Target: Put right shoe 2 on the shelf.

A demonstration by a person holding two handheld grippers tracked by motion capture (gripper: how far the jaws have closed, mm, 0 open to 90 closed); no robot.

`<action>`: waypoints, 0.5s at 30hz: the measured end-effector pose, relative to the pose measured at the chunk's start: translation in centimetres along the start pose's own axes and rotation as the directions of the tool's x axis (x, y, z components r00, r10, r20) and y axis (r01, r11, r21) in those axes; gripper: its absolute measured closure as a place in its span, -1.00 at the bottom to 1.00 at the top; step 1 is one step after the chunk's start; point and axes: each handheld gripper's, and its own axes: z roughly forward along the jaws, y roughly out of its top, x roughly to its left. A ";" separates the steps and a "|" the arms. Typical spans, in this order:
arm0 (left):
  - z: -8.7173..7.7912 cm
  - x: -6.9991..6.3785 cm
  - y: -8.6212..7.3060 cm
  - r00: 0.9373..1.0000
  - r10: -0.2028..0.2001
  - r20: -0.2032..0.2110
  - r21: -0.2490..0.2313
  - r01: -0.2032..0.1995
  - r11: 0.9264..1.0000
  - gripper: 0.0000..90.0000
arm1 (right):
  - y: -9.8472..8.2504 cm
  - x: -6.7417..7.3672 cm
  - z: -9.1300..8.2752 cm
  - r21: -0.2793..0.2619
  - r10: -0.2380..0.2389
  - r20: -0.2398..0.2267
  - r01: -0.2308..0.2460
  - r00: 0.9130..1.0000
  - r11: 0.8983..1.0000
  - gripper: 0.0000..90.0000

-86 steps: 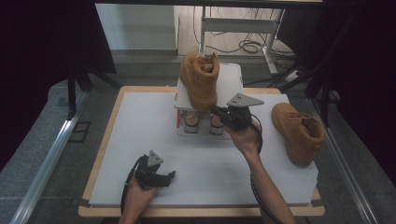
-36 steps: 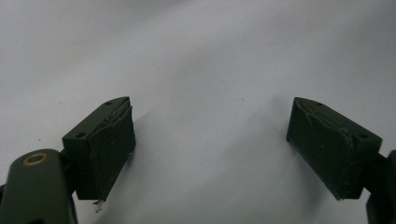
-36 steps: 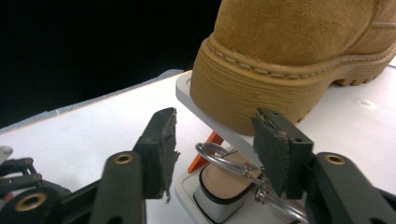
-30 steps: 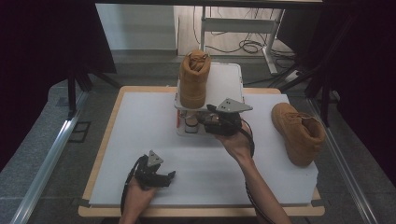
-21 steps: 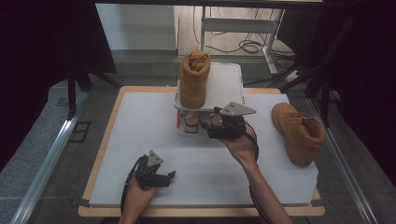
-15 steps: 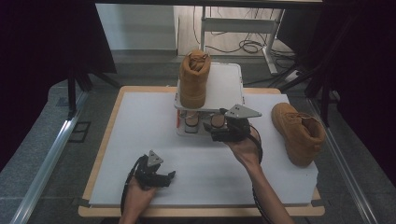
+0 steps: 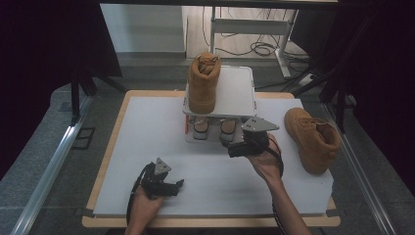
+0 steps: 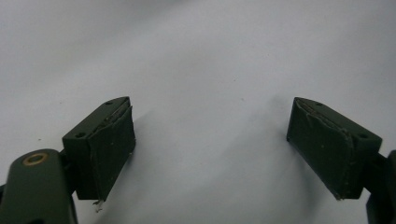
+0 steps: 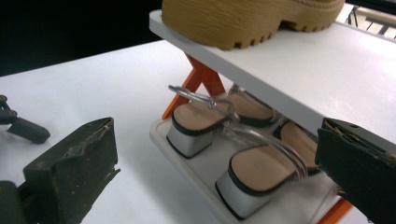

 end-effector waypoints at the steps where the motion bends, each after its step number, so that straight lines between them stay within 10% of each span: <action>1: 0.0 0.0 0.0 1.000 0.000 0.000 0.000 0.000 1.000 -0.67 | -0.3 -0.2 -0.3 0.004 -0.005 0.000 0.005 1.000 1.000 -1.00; 15: 0.0 0.0 0.0 1.000 0.003 0.000 0.003 -0.003 1.000 -0.67 | -3.2 -1.5 -2.9 0.022 0.101 -0.002 -0.100 0.995 0.995 -1.00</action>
